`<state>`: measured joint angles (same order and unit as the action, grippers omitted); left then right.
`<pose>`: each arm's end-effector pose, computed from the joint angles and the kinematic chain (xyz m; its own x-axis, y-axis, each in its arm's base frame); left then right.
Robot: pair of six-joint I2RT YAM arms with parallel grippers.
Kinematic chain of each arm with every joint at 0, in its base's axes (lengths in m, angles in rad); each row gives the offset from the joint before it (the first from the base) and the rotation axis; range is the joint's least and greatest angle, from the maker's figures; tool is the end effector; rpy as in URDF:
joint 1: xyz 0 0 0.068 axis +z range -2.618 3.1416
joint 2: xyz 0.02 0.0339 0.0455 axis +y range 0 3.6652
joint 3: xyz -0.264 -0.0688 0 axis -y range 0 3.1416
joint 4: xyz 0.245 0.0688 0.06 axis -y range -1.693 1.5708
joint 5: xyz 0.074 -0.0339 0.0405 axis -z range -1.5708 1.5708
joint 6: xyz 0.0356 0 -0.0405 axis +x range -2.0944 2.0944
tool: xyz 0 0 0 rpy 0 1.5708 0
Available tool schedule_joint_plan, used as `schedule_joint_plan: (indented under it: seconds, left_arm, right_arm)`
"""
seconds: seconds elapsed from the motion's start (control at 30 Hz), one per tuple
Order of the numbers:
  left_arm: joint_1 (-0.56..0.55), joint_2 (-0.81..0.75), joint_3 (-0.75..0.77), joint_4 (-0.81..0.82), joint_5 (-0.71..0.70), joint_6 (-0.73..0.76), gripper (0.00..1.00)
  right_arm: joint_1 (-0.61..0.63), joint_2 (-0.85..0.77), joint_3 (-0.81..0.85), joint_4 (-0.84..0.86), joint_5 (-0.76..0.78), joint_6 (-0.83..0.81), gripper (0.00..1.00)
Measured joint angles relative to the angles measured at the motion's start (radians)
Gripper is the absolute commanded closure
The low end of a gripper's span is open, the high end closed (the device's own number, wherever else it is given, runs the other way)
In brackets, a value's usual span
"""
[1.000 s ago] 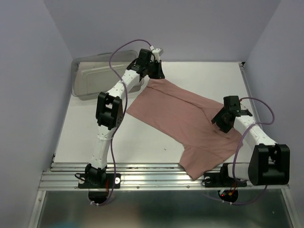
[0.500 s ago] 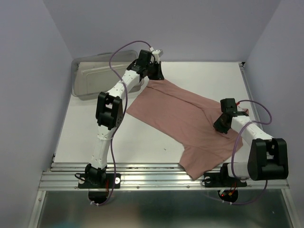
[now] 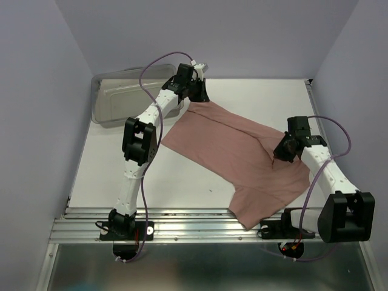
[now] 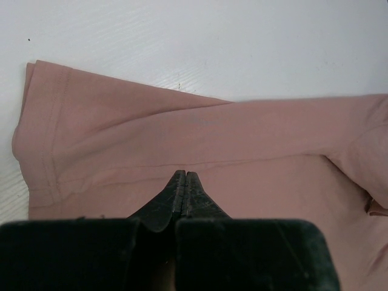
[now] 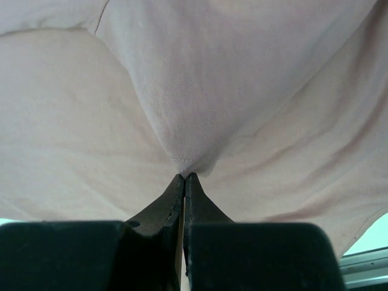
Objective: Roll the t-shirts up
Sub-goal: Fold the T-shirt at the center of the board.
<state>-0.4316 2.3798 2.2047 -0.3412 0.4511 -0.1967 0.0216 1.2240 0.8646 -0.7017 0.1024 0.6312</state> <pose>0.4976 -0.2462 0.2598 -0.5806 0.0738 -0.8108 0.6193 0.6865 -0.3810 0.2341 0.0014 0.2363 -0.6878 0.5723 -0.4466 0.5379 0.8149 0.2159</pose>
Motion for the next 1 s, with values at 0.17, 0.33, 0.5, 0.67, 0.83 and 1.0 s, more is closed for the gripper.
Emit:
schedule_joint_plan:
  seconds: [0.17, 0.33, 0.5, 0.67, 0.83, 1.0]
  left_arm:
    - [0.001, 0.000, 0.000, 0.000, 0.000, -0.002, 1.00]
    - [0.001, 0.000, 0.000, 0.000, 0.001, -0.003, 1.00]
    - [0.001, 0.000, 0.000, 0.000, 0.001, -0.003, 1.00]
    - [0.001, 0.000, 0.000, 0.000, 0.003, -0.006, 1.00]
    - [0.001, 0.003, -0.004, 0.002, 0.011, -0.014, 1.00]
    - [0.001, 0.014, -0.004, 0.008, 0.012, -0.022, 1.00]
  right_arm:
    - [0.000, 0.000, 0.037, -0.071, -0.034, -0.026, 0.99]
    - [0.000, 0.000, 0.067, -0.130, -0.055, -0.035, 0.99]
    - [0.000, 0.000, 0.077, -0.167, -0.066, -0.045, 0.98]
    - [0.000, 0.000, 0.073, -0.182, -0.106, -0.052, 0.93]
    - [0.006, 0.015, -0.007, -0.150, -0.163, -0.045, 0.59]
    - [0.007, 0.029, -0.016, -0.154, -0.124, -0.037, 0.49]
